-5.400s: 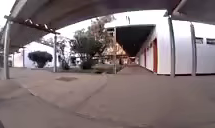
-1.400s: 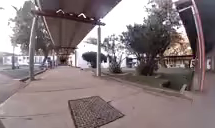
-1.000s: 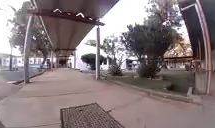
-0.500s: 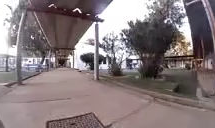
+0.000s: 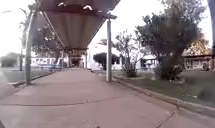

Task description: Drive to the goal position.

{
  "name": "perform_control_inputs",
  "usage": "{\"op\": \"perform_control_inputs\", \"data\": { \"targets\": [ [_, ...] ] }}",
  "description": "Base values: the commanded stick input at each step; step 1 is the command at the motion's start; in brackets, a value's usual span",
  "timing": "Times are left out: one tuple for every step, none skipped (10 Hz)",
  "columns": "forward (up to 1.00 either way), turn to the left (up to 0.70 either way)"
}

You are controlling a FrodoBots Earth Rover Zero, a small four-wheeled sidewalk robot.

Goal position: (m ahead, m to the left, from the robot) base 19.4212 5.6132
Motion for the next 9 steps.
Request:
{"op": "perform_control_inputs", "data": {
  "targets": [
    [0.70, 0.00],
    [0.70, 0.00],
    [0.70, 0.00],
    [0.70, 0.00],
    [0.70, 0.00],
    [0.70, 0.00],
    [0.70, 0.00],
    [0.70, 0.00],
    [0.70, 0.00]
  ]
}}
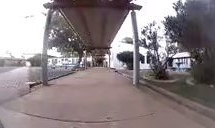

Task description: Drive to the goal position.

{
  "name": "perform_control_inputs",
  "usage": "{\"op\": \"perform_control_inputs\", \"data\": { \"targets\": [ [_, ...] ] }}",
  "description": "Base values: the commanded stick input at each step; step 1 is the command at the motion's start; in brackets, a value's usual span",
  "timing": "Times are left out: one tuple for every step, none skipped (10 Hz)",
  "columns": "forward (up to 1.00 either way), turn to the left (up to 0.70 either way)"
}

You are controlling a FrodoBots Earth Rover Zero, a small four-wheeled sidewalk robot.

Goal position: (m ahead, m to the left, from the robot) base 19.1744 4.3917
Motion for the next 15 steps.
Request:
{"op": "perform_control_inputs", "data": {
  "targets": [
    [0.70, 0.00],
    [0.70, 0.00],
    [0.70, 0.00],
    [0.70, 0.00],
    [0.70, 0.00],
    [0.70, 0.00],
    [0.70, 0.00],
    [0.70, 0.00],
    [0.70, 0.00],
    [0.70, 0.00],
    [0.70, 0.00],
    [0.70, 0.00],
    [0.70, 0.00],
    [0.70, 0.00],
    [0.70, 0.00]
  ]
}}
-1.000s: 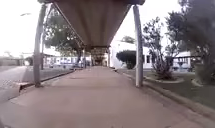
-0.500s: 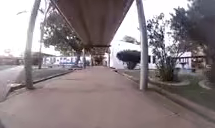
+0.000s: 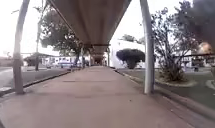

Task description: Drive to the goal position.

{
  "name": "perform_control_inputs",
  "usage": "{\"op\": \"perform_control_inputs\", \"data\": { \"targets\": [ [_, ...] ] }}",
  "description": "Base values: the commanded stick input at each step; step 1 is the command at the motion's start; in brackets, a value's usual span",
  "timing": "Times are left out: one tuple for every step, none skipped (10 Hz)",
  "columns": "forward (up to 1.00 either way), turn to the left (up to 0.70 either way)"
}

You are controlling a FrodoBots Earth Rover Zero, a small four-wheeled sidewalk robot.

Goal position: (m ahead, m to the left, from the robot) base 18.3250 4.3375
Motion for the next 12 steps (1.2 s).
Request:
{"op": "perform_control_inputs", "data": {
  "targets": [
    [0.70, 0.00],
    [0.70, 0.00],
    [0.70, 0.00],
    [0.70, 0.00],
    [0.70, 0.00],
    [0.70, 0.00],
    [0.70, 0.00],
    [0.70, 0.00],
    [0.70, 0.00],
    [0.70, 0.00],
    [0.70, 0.00],
    [0.70, 0.00]
  ]
}}
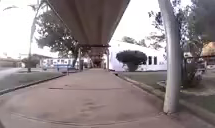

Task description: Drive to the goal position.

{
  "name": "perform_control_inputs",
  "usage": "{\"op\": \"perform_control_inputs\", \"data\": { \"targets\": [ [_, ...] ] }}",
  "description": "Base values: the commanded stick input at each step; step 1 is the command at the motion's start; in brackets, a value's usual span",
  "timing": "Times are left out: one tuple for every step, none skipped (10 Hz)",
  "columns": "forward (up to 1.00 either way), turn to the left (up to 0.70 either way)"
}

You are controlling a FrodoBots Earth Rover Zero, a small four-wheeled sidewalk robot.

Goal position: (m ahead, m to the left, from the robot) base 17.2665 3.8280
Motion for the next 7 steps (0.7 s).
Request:
{"op": "perform_control_inputs", "data": {
  "targets": [
    [0.70, 0.00],
    [0.70, 0.00],
    [0.70, 0.00],
    [0.70, 0.00],
    [0.70, 0.00],
    [0.70, 0.00],
    [0.70, 0.00]
  ]
}}
